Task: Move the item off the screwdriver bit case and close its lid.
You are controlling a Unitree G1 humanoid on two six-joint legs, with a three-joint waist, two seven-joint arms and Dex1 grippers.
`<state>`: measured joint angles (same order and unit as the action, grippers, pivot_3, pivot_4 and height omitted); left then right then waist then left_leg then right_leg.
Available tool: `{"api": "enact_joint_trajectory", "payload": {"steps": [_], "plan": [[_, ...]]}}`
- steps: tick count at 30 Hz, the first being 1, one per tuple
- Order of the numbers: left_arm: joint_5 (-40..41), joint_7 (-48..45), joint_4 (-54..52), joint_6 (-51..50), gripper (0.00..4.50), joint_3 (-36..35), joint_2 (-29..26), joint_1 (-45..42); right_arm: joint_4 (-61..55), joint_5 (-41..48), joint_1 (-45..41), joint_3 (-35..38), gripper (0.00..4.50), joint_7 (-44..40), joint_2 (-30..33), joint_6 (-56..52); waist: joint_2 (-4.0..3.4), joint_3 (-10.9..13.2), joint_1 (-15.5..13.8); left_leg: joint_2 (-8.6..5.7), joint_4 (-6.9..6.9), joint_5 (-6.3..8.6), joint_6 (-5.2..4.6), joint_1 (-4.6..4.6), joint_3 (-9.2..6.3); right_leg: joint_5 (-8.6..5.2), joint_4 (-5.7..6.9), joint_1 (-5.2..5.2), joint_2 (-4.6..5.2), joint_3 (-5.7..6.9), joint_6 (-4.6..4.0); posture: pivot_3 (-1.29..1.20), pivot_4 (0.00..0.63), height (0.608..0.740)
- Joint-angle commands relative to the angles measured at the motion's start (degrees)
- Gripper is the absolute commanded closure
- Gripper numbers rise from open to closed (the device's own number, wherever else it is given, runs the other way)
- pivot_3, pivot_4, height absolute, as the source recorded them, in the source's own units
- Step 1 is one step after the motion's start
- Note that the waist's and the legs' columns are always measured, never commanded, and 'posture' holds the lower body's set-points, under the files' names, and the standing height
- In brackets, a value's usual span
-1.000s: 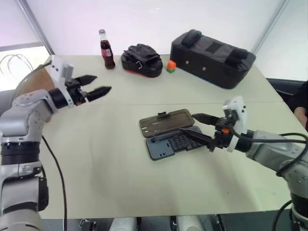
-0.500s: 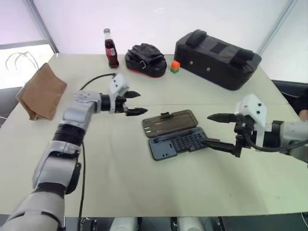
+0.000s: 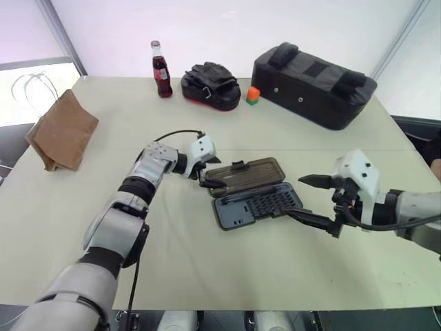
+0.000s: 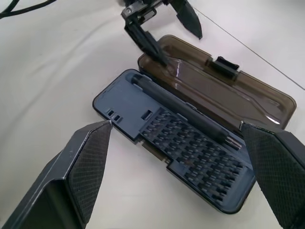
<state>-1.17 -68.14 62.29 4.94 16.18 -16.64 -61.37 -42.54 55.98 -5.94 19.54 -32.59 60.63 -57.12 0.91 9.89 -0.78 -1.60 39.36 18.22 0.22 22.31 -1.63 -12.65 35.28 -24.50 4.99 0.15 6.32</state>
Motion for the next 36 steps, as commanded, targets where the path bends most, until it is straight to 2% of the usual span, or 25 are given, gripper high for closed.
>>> {"api": "enact_joint_trajectory", "payload": {"steps": [1,7,10,12,16,17,18,31,36], "plan": [[-1.89,1.42,2.81,1.94,0.02,-0.62,0.87,-1.76,-2.42,1.51,0.89,2.75,0.0,2.38,-1.36,-0.33,0.01,-0.01,0.04,0.0,0.0,0.0,0.0,0.0,0.0,0.0,0.0,0.0,-0.01,0.0,0.0,0.0,0.15,0.74],[-4.21,3.87,6.69,3.61,0.02,-0.69,1.88,-2.16,-3.32,2.39,2.16,3.07,0.0,4.91,-2.35,-0.87,0.02,-0.02,0.0,0.01,0.1,0.0,-0.01,-0.01,0.0,0.0,0.09,0.01,0.0,0.0,0.0,0.0,0.15,0.74],[-4.54,5.05,8.08,3.07,0.78,-1.17,2.36,-2.67,-3.56,2.55,2.64,3.41,0.0,5.5,-2.56,-0.71,0.02,-0.02,0.0,0.02,0.19,0.01,-0.02,-0.01,-0.02,0.0,0.16,0.04,0.0,0.0,0.0,0.0,0.15,0.74],[-4.57,5.24,8.85,2.33,1.67,-1.8,2.57,-2.95,-3.83,2.52,2.87,3.33,0.0,5.94,-2.8,-0.54,0.02,-0.02,0.0,0.09,0.37,0.02,-0.04,0.0,-0.04,0.01,0.27,0.05,-0.01,0.0,0.01,0.0,0.15,0.74],[-4.56,5.16,10.28,-0.12,3.73,-3.3,2.8,-3.46,-4.18,2.18,3.16,3.01,0.0,6.6,-3.41,-0.23,0.02,-0.02,0.03,0.12,0.45,0.05,-0.08,-0.01,-0.04,0.02,0.34,0.08,-0.01,0.0,0.03,0.0,0.15,0.74],[-4.58,4.82,10.53,-0.8,4.19,-3.58,2.83,-3.57,-4.3,1.98,3.37,2.97,0.0,6.69,-3.54,-0.14,0.02,-0.02,0.03,0.1,0.47,0.05,-0.1,-0.01,-0.04,0.02,0.36,0.08,-0.01,0.0,0.03,0.0,0.15,0.74],[-4.78,4.43,10.68,-1.25,4.45,-3.74,2.84,-3.66,-4.35,1.84,3.47,2.9,0.0,6.77,-3.63,-0.08,0.02,-0.02,0.03,0.1,0.49,0.07,-0.12,-0.01,-0.03,0.01,0.37,0.08,-0.02,0.0,0.04,0.0,0.15,0.74],[-5.36,4.67,9.95,2.91,4.45,-5.5,2.99,-4.4,-3.23,0.09,3.26,1.54,0.0,6.83,-4.16,1.1,0.02,-0.02,0.02,0.1,0.58,0.11,-0.19,0.02,-0.03,0.01,0.39,0.08,-0.01,0.0,0.04,0.0,0.15,0.74],[-3.76,-4.74,7.57,10.42,4.45,-6.43,2.68,-3.95,-2.87,-0.31,3.2,1.61,0.0,5.89,-3.73,1.43,0.02,-0.02,-0.02,0.1,0.58,0.11,-0.19,0.07,-0.03,0.01,0.36,0.06,-0.01,0.0,0.04,0.0,0.15,0.74]]}}
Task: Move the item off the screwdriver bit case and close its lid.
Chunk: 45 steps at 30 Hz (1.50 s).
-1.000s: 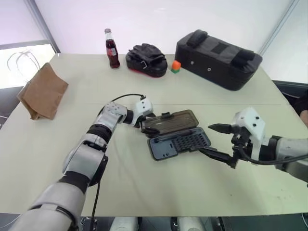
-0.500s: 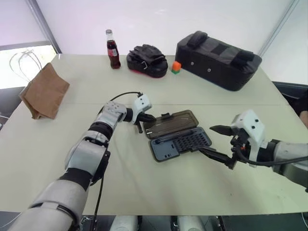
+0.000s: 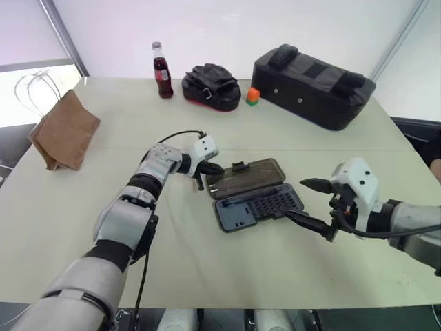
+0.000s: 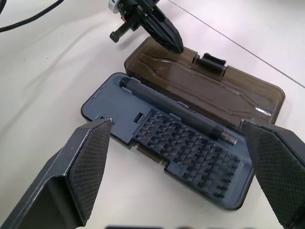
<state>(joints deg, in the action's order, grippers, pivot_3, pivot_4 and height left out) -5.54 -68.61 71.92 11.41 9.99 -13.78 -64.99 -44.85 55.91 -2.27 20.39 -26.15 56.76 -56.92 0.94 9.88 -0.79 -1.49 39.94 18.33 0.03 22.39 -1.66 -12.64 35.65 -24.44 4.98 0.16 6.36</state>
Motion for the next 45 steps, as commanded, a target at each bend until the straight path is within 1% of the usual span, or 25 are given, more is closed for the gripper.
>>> {"api": "enact_joint_trajectory", "payload": {"steps": [1,3,6,10,19,23,29,45], "plan": [[-0.24,-5.46,-2.34,5.83,4.45,0.58,-0.6,-0.08,-0.49,-0.37,-0.41,0.86,0.0,-0.82,0.25,1.25,0.0,0.0,0.0,0.0,0.0,0.0,0.0,0.0,0.0,0.0,0.0,0.0,0.0,0.0,0.0,0.0,0.15,0.74],[-2.0,-6.88,-2.53,8.9,4.45,2.16,-1.48,0.32,-0.33,-0.61,-0.38,0.94,0.0,-1.2,0.33,1.3,0.0,0.0,0.02,0.0,0.0,0.0,-0.01,0.0,0.0,0.0,0.0,0.0,0.0,0.0,0.0,0.0,0.15,0.74],[-3.02,-8.19,-2.24,10.49,4.45,2.93,-2.63,0.11,-0.2,-0.94,-0.43,0.96,0.0,-1.69,0.35,1.27,0.0,0.0,0.12,0.0,0.0,0.01,-0.01,-0.01,0.01,0.0,0.01,0.0,-0.01,0.0,0.0,0.0,0.15,0.74],[-5.07,-7.77,-1.93,13.87,4.45,4.2,-4.84,0.08,-0.66,-0.92,0.05,1.1,0.0,-2.04,0.24,1.03,0.0,0.0,0.11,0.02,0.0,0.01,-0.01,-0.01,0.0,0.0,0.01,-0.01,-0.03,0.0,0.0,0.0,0.15,0.74],[-4.49,-9.71,-3.22,13.77,4.45,3.99,-6.85,1.89,-3.04,2.4,2.19,2.52,0.0,-3.5,1.0,-0.08,0.0,0.0,0.14,0.06,0.02,0.02,-0.03,-0.01,0.0,0.0,0.02,-0.01,-0.03,0.0,0.0,0.0,0.15,0.74],[-1.57,-14.35,-6.89,11.61,4.45,3.15,-6.13,4.73,-2.55,1.75,3.1,2.52,0.0,-3.65,1.14,0.37,0.0,0.0,0.06,0.07,0.03,0.02,-0.03,-0.01,0.0,0.0,0.04,-0.01,-0.03,0.0,0.0,0.0,0.15,0.74],[0.1,-16.19,-13.53,6.72,4.45,3.29,-6.08,7.77,-1.61,1.01,2.86,1.99,0.0,-4.04,1.26,0.86,0.0,0.0,0.06,0.07,0.04,0.02,-0.03,0.0,0.0,0.0,0.03,-0.01,-0.02,-0.01,0.0,0.0,0.15,0.74],[-0.16,-10.84,-26.59,-4.84,4.45,3.28,-8.82,13.46,-0.92,-1.61,2.88,-0.06,0.0,-4.36,-0.46,2.36,0.0,0.0,0.09,0.09,0.08,0.02,-0.04,-0.02,0.0,0.0,0.12,0.0,-0.02,-0.01,0.0,0.0,0.15,0.74]]}}
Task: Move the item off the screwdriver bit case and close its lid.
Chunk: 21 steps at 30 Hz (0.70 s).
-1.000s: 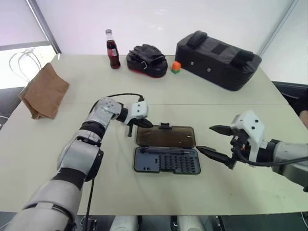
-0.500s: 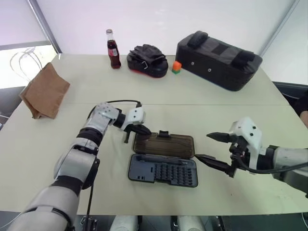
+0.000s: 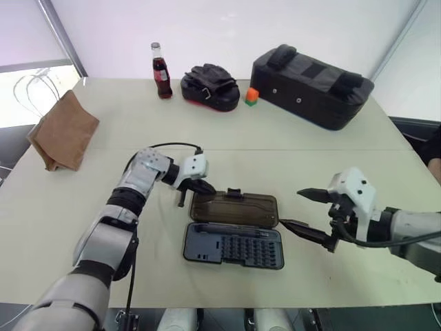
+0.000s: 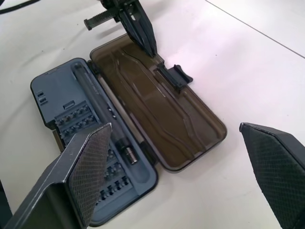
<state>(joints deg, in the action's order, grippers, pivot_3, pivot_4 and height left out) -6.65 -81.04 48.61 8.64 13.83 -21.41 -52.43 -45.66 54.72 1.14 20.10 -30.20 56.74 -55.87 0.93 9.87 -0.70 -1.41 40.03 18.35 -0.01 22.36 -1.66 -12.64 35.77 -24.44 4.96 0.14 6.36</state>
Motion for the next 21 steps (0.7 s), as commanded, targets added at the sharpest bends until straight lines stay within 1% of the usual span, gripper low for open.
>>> {"api": "enact_joint_trajectory", "payload": {"steps": [1,8,16,18,21], "plan": [[1.08,1.71,-4.3,-2.7,4.45,-0.56,-1.44,1.42,-0.03,-0.51,-0.61,0.12,0.0,-0.38,-0.45,1.4,0.0,0.0,0.02,0.0,0.0,0.0,0.0,-0.01,0.0,0.0,0.02,0.0,0.0,0.0,0.0,0.0,0.15,0.74],[2.08,2.62,-8.77,-5.3,4.45,-0.19,-2.4,3.54,0.65,-1.13,-1.18,-0.42,0.0,-1.02,-0.32,1.82,0.0,0.0,0.02,0.01,0.0,0.0,0.0,-0.02,0.0,0.0,0.03,0.0,0.0,-0.01,0.0,0.0,0.15,0.74],[2.42,6.03,-7.14,-3.54,4.45,-0.86,-1.42,2.51,1.18,-1.73,-1.9,-1.09,0.0,-1.28,-0.36,1.97,0.0,0.0,-0.03,0.0,0.01,0.0,0.0,-0.01,0.0,0.0,0.03,0.0,0.01,-0.01,0.0,0.0,0.15,0.74],[3.29,5.94,-6.98,-4.87,4.45,-1.29,-1.25,2.46,1.06,-1.79,-1.79,-1.07,0.0,-1.2,-0.46,1.94,0.0,0.0,-0.03,0.0,0.01,0.0,0.0,-0.01,0.0,0.0,0.03,0.0,0.01,-0.01,0.0,0.0,0.15,0.74],[4.56,4.66,-8.01,-6.63,3.61,-1.29,-1.38,2.89,1.02,-1.87,-1.66,-1.04,0.0,-1.1,-0.53,1.9,0.0,0.0,-0.03,0.0,0.01,0.0,0.0,-0.01,0.0,0.0,0.02,0.0,0.02,-0.01,0.0,0.0,0.15,0.74]]}}
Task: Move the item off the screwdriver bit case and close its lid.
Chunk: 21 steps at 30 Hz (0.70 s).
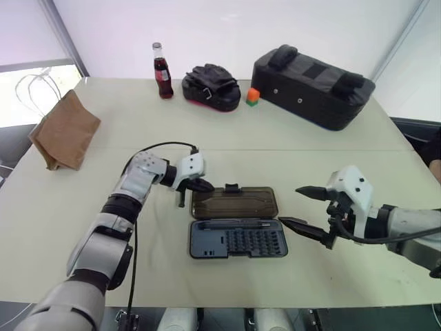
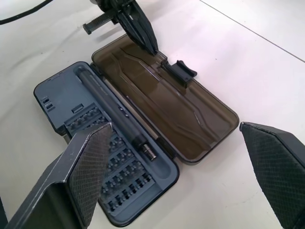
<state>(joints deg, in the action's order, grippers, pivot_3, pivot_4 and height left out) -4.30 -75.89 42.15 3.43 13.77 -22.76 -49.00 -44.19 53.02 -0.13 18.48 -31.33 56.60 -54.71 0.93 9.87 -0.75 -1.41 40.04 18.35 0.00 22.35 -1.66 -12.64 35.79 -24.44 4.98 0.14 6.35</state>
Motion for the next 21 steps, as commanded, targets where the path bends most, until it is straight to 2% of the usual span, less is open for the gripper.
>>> {"api": "enact_joint_trajectory", "payload": {"steps": [1,7,12,16,21], "plan": [[2.61,-0.95,-2.02,-2.02,3.01,-1.16,-0.08,-0.33,-0.47,-0.19,-0.37,0.59,0.0,0.02,-0.41,0.74,0.0,0.0,0.01,0.0,0.0,0.0,0.0,0.0,0.0,0.0,0.0,0.0,0.0,0.0,0.0,0.0,0.15,0.74],[3.77,-0.55,-3.39,-2.54,0.04,-0.91,-0.22,0.4,-0.19,-0.44,-0.44,0.44,0.0,-0.1,-0.37,0.78,0.0,0.0,0.02,0.0,0.0,0.0,0.0,0.0,0.0,0.0,0.0,0.0,0.0,0.0,0.0,0.0,0.15,0.74],[5.08,1.72,-3.55,-3.4,0.04,-2.55,-0.13,-0.51,0.04,-0.51,-0.54,0.38,0.0,-0.54,-0.33,0.76,0.0,0.0,0.02,0.01,0.0,0.0,0.0,0.0,0.0,0.0,0.0,0.0,-0.01,0.0,0.0,0.0,0.15,0.74],[14.85,3.23,-4.98,-18.02,0.04,-10.81,0.25,-4.47,0.31,1.46,-1.13,1.66,0.0,-0.45,-1.16,0.61,0.02,0.01,0.04,0.01,0.0,0.0,0.0,0.0,-0.02,0.0,0.0,0.0,-0.01,0.01,0.0,0.0,0.15,0.74],[23.09,-0.78,-14.17,-34.52,0.04,-14.56,-4.87,-3.29,1.3,3.89,-2.78,2.84,0.0,-0.14,-1.83,0.38,-0.01,0.01,0.61,0.02,-0.01,0.0,0.0,-0.01,-0.02,-0.01,0.01,-0.01,-0.02,0.0,0.01,0.0,0.15,0.74]]}}
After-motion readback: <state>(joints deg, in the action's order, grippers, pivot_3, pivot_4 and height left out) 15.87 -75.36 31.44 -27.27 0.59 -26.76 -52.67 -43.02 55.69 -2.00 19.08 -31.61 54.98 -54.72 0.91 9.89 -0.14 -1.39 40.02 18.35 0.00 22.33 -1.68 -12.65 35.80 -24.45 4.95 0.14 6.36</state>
